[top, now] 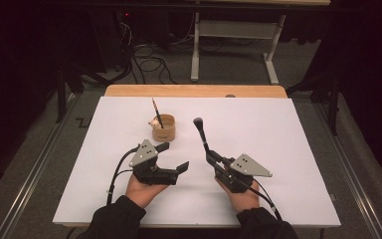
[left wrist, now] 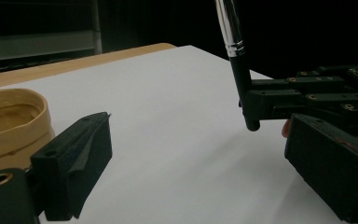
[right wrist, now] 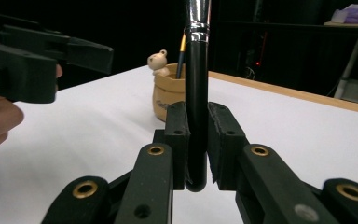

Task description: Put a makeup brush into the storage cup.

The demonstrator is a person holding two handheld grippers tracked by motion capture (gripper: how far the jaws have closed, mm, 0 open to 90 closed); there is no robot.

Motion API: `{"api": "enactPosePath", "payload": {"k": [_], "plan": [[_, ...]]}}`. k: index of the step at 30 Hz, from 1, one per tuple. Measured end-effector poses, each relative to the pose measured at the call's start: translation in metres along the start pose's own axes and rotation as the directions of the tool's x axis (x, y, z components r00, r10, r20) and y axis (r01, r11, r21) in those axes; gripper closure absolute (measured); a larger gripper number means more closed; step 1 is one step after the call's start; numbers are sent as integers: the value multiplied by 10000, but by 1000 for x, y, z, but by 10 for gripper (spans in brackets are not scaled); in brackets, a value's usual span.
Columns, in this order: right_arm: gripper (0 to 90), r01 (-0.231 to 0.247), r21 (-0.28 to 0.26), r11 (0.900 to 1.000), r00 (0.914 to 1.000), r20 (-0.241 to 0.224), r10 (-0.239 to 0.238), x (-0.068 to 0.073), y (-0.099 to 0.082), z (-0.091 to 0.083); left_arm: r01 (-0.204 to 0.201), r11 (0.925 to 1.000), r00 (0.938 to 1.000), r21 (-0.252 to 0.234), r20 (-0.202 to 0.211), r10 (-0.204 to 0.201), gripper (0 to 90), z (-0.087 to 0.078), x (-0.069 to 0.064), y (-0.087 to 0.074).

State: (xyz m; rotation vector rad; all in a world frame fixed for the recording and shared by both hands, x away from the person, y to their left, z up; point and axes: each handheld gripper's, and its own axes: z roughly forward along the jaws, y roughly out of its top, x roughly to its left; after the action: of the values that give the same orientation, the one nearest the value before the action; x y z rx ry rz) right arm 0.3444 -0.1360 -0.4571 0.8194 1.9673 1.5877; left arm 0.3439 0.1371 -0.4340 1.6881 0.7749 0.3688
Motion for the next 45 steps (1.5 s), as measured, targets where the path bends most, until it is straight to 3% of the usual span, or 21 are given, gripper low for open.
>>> {"api": "enactPosePath", "payload": {"k": [18, 33, 45], "plan": [[804, 250, -37, 9997, 9965, -791, -252, 23, -5, -1, 135, 9999, 9991, -61, 396, -132, 73, -2, -4, 1], [804, 256, -113, 9996, 9932, -1130, -268, 29, -7, 0, 411, 9990, 9965, -186, 740, -397, 90, -4, -4, 3], [804, 307, -84, 9995, 9908, -1317, -316, 35, -8, 2, 405, 9987, 9955, -300, 871, -377, 150, -5, -5, 3]]}}
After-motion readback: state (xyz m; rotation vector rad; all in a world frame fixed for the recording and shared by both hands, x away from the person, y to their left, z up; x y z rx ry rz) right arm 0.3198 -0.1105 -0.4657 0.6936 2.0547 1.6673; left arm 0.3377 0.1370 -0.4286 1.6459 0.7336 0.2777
